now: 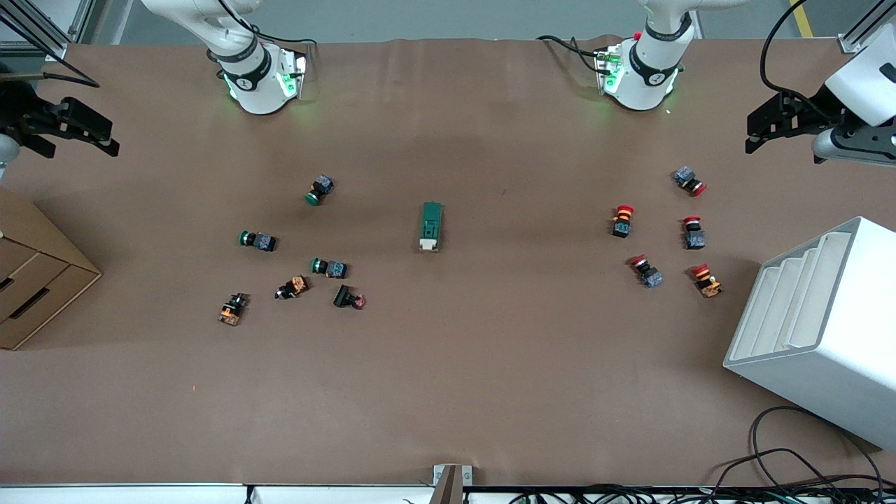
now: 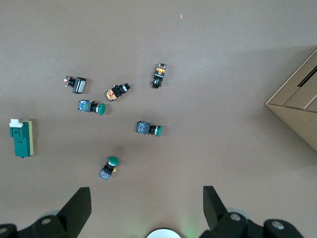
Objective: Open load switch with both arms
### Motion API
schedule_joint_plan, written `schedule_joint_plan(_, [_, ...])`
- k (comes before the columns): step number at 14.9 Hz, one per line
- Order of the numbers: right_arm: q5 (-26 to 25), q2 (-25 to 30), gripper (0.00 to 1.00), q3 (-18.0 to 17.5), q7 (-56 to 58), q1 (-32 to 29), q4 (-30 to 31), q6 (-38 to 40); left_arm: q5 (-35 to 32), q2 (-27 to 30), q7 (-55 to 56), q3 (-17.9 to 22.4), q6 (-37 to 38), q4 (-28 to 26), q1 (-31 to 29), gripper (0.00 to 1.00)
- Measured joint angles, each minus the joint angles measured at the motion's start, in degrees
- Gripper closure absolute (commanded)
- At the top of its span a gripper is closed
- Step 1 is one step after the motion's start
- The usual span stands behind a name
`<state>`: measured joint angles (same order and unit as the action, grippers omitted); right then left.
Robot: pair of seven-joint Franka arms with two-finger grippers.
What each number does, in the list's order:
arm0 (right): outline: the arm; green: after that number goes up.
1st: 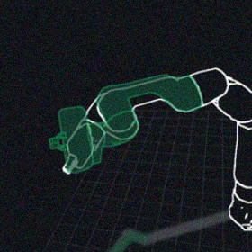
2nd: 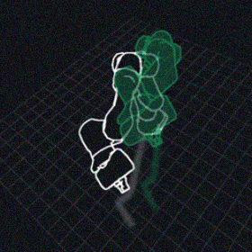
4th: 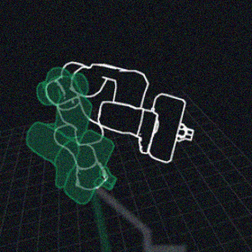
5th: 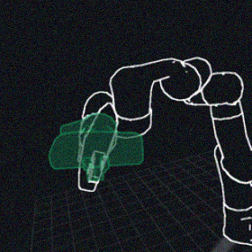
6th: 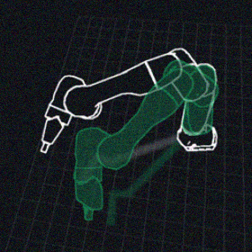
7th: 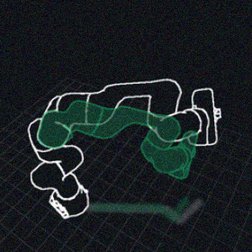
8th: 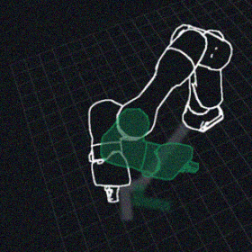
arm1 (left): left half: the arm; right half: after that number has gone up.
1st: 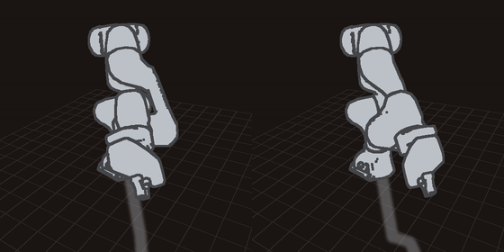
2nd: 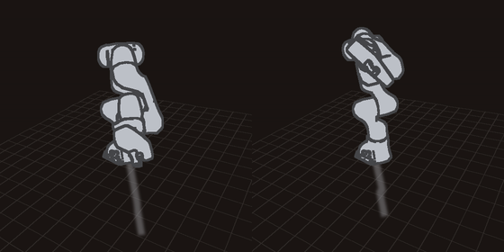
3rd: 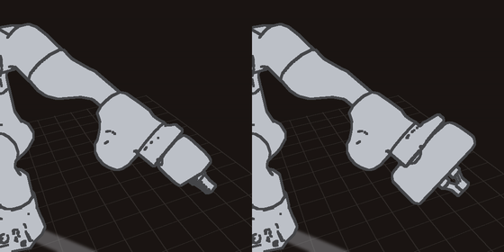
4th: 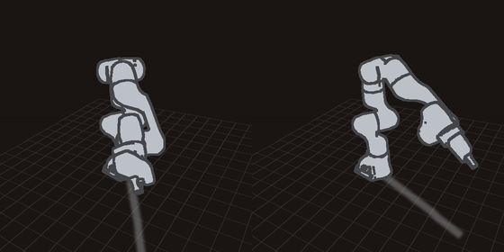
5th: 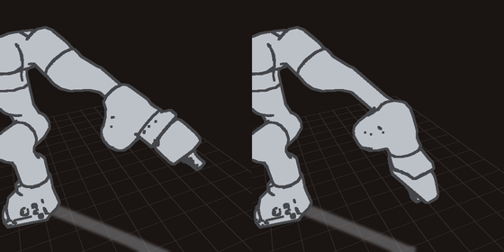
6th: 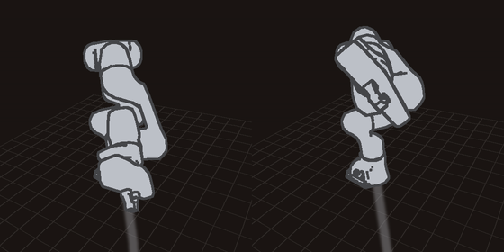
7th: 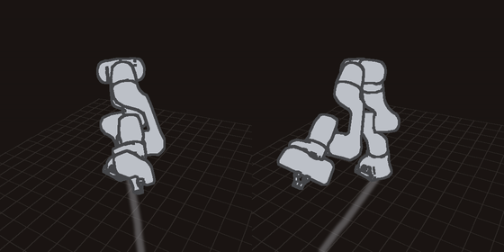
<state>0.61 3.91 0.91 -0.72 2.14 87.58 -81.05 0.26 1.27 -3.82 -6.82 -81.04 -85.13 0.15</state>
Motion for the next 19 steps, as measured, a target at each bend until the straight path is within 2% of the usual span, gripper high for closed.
schedule_joint_plan(7, [-0.3,0.0,0.00,-0.3,-0.1,0.0,0.0,1.0,0.1,-0.8,3.8,-1.1,-0.1,1.7,1.2,0.00])
schedule_joint_plan(10, [-0.3,0.0,0.00,-0.3,-0.6,0.0,0.0,1.0,0.2,-1.7,15.7,-5.8,-0.8,2.2,4.7,0.00])
schedule_joint_plan(14, [-0.2,0.0,0.00,-0.3,-1.2,0.0,0.0,1.1,0.2,-4.4,28.6,-12.6,-7.4,2.1,9.4,0.00])
schedule_joint_plan(17, [-0.2,0.0,0.00,-0.2,-1.2,0.0,0.0,1.5,-1.1,-8.5,39.1,-14.9,-13.5,2.1,14.4,0.00])
schedule_joint_plan(19, [-0.2,-0.3,0.00,-0.2,-1.2,0.0,0.0,1.5,-5.3,-11.6,48.2,-15.2,-16.1,2.0,20.0,0.00])
